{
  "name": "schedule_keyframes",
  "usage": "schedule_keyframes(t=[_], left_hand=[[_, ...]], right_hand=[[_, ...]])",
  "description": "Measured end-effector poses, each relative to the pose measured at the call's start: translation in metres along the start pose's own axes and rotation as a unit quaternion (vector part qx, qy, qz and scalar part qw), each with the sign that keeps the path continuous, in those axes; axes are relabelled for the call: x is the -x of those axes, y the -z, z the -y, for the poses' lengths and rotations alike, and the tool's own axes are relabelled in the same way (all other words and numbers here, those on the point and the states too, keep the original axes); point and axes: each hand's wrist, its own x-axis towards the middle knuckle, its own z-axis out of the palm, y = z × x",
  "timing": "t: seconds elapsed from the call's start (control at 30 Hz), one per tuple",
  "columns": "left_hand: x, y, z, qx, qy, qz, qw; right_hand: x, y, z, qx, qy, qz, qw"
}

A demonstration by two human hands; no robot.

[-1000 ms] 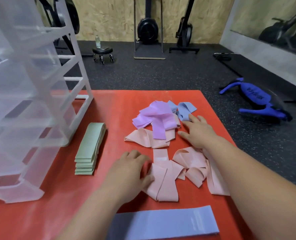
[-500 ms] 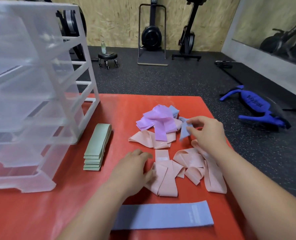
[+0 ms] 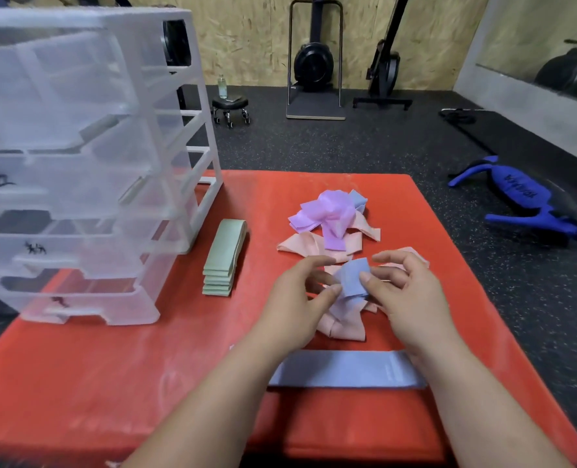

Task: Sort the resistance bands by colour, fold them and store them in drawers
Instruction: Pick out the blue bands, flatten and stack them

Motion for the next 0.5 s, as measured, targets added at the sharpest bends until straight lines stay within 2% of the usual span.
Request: schedule_keyframes(t=[0.17,0.3,0.4,0.5], left_hand=[[0.005,0.012,0.006,-0.061,0.001,-0.009,0.998],[0.002,0.024,0.011,-0.056,0.003,0.017,0.998],[0.000,0.025,0.014,-0.051,0.004,0.023,0.998],[-0.003,0.025,0.012,-0.009,0.009,0.019,1.000]], right_hand=[[0.002,-0.011,-0.001,0.021,0.028,0.053,0.998],[-0.004,-0.016,0.002,0.091,0.089,0.100,0.987],[-0.008,-0.021,0.002,0.109,0.095,0.120,0.982],[-0.011,-0.023,0.000,0.195,0.103,0.124,0.967]])
